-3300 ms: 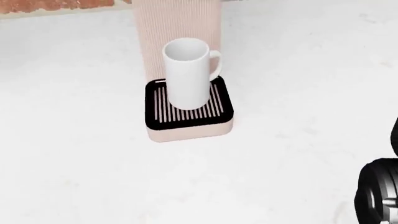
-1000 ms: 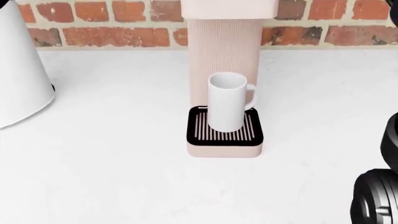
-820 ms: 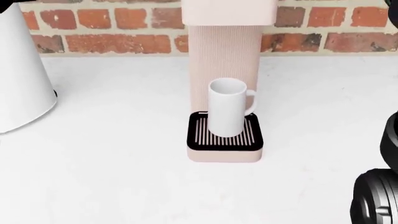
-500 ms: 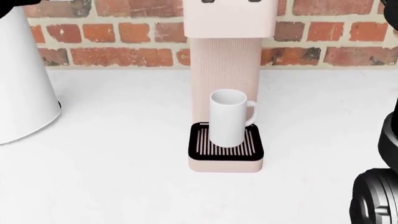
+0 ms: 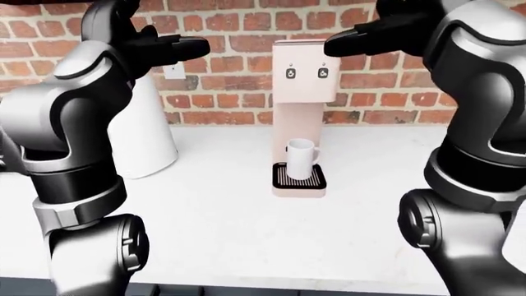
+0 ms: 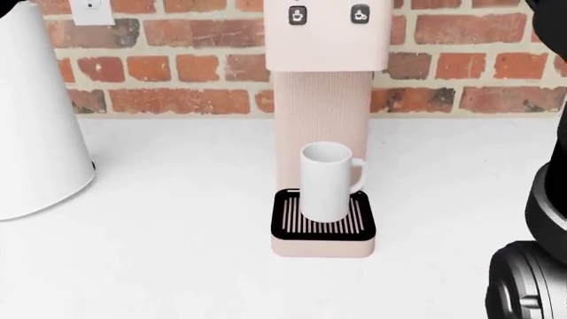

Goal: Press the button on the coffee machine to serve coffee.

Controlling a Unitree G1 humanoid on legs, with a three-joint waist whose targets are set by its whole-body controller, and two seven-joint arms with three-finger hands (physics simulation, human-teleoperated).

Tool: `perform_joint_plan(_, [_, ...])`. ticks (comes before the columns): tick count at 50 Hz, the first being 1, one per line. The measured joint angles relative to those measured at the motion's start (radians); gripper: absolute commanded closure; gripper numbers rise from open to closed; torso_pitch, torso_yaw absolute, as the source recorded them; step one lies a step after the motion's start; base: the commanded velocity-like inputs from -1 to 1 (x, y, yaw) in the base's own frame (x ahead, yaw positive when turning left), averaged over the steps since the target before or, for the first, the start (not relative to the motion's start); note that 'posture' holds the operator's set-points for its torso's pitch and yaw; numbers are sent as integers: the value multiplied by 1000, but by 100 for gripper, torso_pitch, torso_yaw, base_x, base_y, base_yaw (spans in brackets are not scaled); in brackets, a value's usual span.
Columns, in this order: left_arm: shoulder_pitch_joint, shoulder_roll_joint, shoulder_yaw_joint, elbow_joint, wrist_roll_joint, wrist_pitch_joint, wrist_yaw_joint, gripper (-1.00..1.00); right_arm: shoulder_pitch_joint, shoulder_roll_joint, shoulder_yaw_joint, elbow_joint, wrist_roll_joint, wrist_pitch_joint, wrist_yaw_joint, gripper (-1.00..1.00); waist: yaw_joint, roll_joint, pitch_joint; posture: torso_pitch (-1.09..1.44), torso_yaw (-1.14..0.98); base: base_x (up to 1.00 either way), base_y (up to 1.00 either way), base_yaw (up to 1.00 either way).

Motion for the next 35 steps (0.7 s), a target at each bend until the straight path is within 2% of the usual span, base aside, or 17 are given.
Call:
perform_joint_plan(6, [6, -5, 4, 0, -1, 0, 10, -100, -15, 33, -9, -100, 33, 84, 27, -100, 0, 1, 0, -58, 0, 0, 0, 0])
perform_joint_plan(12, [11, -5, 1, -8, -10, 2, 18, -100, -27, 75, 12, -221, 111, 189, 78, -100, 0, 2, 4, -58, 0, 0, 0, 0])
perform_joint_plan(21, [21, -1, 3, -10, -13, 3, 21, -100, -80, 109, 13, -315, 146, 290, 73, -100, 2, 2, 6, -58, 0, 0, 0, 0])
perform_joint_plan(30, [-9, -7, -8, 14, -10, -2, 21, -100, -61, 149, 15, -316, 205, 290, 70, -100, 2, 2, 6, -58, 0, 0, 0, 0])
perform_joint_plan(35, [-3, -7, -7, 10, -8, -8, 18, -100, -25, 137, 10, -327, 310, 290, 6, -100, 3, 4, 6, -58, 0, 0, 0, 0])
